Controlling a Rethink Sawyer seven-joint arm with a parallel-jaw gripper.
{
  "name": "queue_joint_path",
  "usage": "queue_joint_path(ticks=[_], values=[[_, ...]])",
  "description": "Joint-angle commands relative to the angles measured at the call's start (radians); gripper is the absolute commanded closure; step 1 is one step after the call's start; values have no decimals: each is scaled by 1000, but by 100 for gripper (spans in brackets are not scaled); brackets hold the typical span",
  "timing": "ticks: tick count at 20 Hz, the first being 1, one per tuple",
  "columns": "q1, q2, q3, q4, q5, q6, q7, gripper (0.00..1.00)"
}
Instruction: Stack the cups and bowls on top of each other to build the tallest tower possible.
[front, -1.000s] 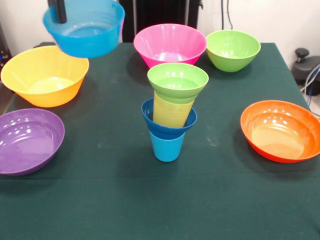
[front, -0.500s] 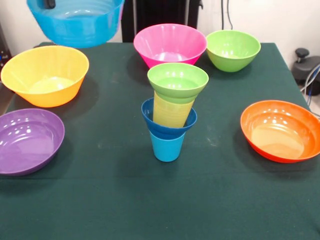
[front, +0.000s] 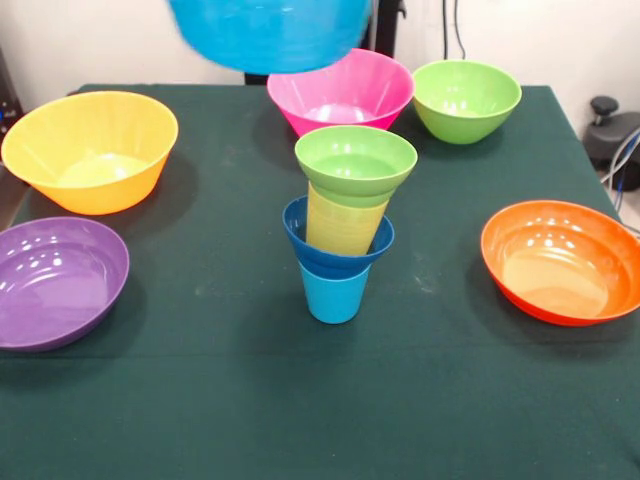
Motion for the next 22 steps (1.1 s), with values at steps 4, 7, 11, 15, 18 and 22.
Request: queue_joint_path(ticks=[4,7,11,15,18,22], values=[[87,59,-81,-39,-29,121,26,100],[102,54,-90,-39,-22,125,37,100],[120,59,-106,-42,-21,116,46,100],[135,83,-128,-41,-32,108,43,100],[145,96,-147,-36,-47,83,45,100],[155,110,-165,-26,-52,56,50,100]])
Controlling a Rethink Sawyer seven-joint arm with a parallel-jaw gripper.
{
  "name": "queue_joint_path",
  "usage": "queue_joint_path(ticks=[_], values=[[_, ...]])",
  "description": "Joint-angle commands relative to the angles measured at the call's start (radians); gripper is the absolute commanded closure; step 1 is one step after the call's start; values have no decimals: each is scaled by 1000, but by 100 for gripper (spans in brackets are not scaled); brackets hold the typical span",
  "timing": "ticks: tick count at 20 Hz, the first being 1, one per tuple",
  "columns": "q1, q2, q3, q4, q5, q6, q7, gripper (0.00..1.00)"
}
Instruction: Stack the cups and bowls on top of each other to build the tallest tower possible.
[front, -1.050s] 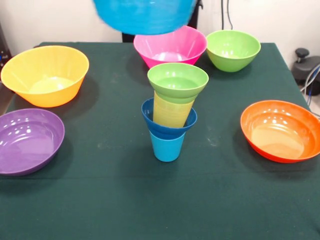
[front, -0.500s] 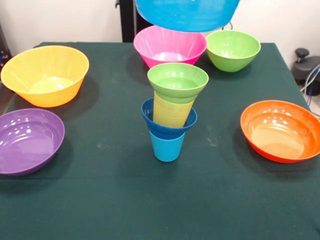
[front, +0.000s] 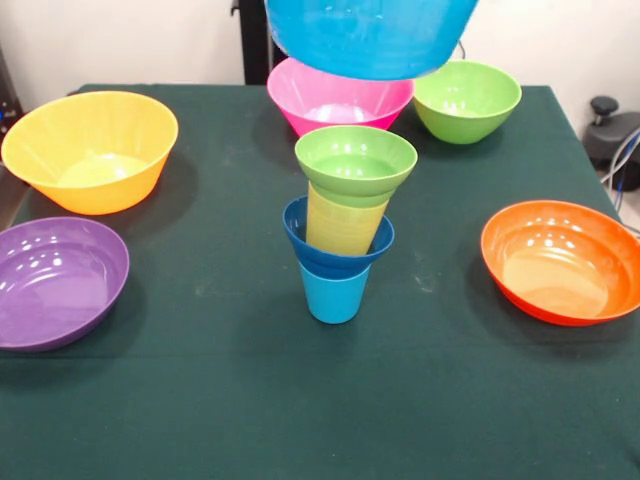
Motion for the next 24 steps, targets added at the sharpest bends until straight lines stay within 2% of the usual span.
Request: queue_joint_path(ticks=[1,16,24], values=[[42,104,-87,7,-50,48,52,100],[61,118,-136,96,-65,-115,78,100],[63,106,-150,146,-49,-164,72,100]])
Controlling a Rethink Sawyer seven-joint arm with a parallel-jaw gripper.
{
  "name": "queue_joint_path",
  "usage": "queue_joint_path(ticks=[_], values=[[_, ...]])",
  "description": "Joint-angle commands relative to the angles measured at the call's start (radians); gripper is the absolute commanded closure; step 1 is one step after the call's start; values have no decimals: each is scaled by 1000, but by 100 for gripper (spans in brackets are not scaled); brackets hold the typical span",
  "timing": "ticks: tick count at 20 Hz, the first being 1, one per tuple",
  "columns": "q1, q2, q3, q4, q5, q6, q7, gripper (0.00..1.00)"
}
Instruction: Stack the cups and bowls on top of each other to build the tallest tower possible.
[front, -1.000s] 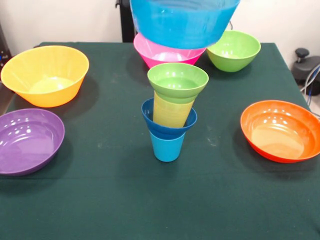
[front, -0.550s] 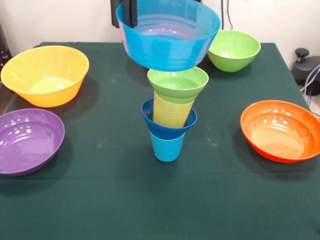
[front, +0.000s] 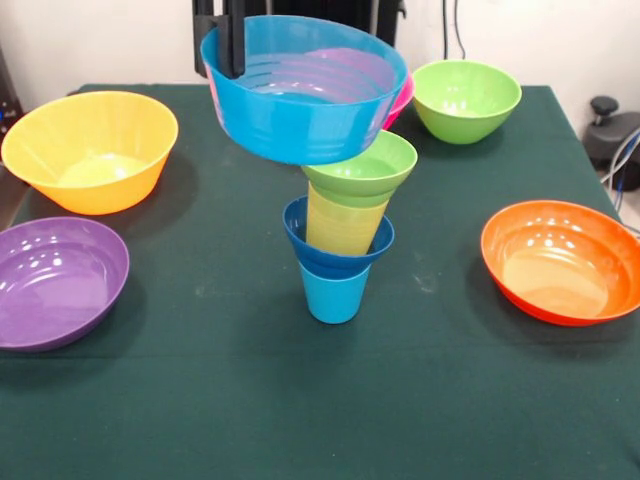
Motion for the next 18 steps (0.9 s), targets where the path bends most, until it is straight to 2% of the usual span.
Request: queue_joint_path(ticks=[1,18], values=[[39,38,-51,129,-34,-61,72,100],[79,14,-83,201,-7,-131,107,100]])
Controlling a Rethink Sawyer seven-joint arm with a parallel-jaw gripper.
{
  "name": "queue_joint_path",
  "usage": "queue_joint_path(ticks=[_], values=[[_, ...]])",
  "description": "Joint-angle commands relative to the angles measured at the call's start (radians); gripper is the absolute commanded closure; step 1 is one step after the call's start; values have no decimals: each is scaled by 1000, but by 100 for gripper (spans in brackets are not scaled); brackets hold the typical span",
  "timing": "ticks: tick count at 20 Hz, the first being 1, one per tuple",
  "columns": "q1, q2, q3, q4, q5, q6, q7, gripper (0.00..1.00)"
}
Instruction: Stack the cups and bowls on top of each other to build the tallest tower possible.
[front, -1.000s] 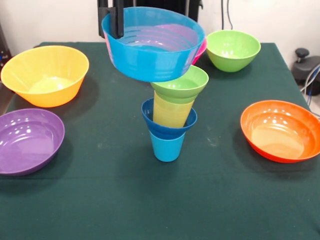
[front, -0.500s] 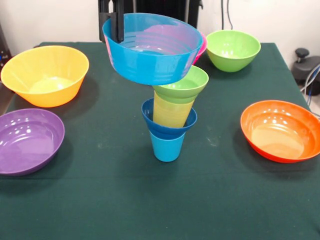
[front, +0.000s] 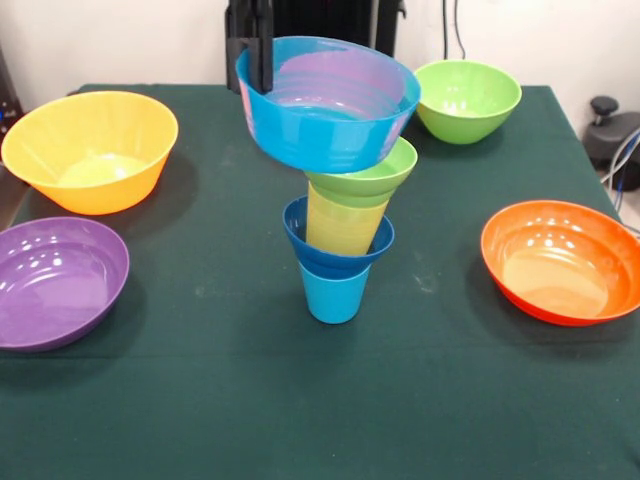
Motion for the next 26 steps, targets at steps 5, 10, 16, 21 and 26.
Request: queue_joint_path(ticks=[5,10,16,21,26], values=[[54,13,-32,126,0,-49,93,100],[68,14,-25,133,7,-52,96,100],[99,9,-27,125,8,-32,91,100],[99,11,-19,126,2,-33,71,100],[105,2,-34,151,-3,-47,85,100]])
